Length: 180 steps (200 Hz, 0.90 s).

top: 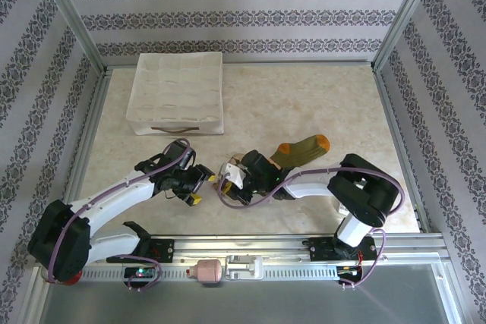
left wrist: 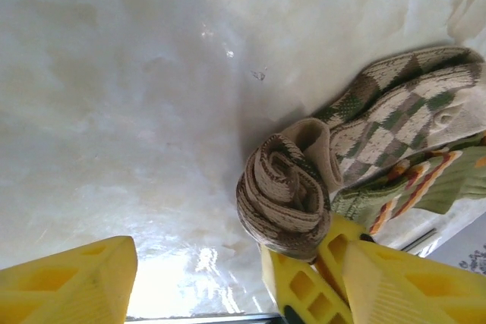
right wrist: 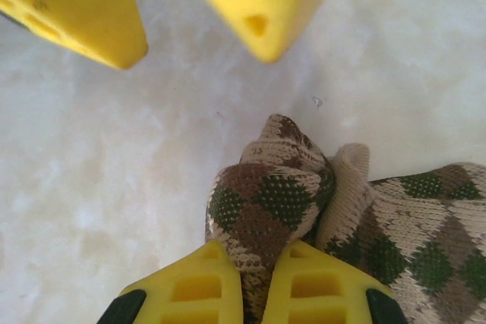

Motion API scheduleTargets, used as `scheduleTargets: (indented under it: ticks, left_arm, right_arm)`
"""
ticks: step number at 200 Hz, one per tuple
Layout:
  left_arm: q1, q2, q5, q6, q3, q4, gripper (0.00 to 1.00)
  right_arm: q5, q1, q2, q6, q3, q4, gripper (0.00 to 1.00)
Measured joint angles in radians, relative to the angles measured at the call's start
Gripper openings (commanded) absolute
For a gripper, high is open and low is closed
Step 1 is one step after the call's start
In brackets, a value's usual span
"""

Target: Roll the socks

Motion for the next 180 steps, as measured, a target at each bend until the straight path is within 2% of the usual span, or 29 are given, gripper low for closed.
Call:
scheduleTargets:
  ticks: [52, 98, 121, 143, 160, 180]
  left_arm:
    - [-0.023, 0.098, 0.031, 0.016, -0.006, 0.152, 0.58]
    - [-0.051, 0.194, 0.039, 0.016, -0.012, 0.281, 0.57]
    - [-0.067, 0.238, 0.039, 0.015, -0.012, 0.336, 0.52]
    - [-0.079, 0.268, 0.037, 0.013, -0.016, 0.384, 0.39]
    - [-0.082, 0.29, 0.039, 0.01, -0.015, 0.406, 0.18]
    - [-0.081, 0.293, 0.038, 0.011, -0.011, 0.401, 0.0]
  right_arm:
    - [-0.311, -0.137, 0.113, 0.127, 0.035, 0.056, 0.0]
    - [-0.469, -0.206, 0.18, 0.198, 0.056, 0.076, 0.0]
    - [-0.524, -0.229, 0.203, 0.224, 0.067, 0.075, 0.0]
    - [-0.544, -0.234, 0.212, 0.234, 0.074, 0.064, 0.0]
    - [-0.549, -0.238, 0.212, 0.243, 0.074, 0.048, 0.0]
    - [-0.542, -0.239, 0.204, 0.238, 0.076, 0.019, 0.08]
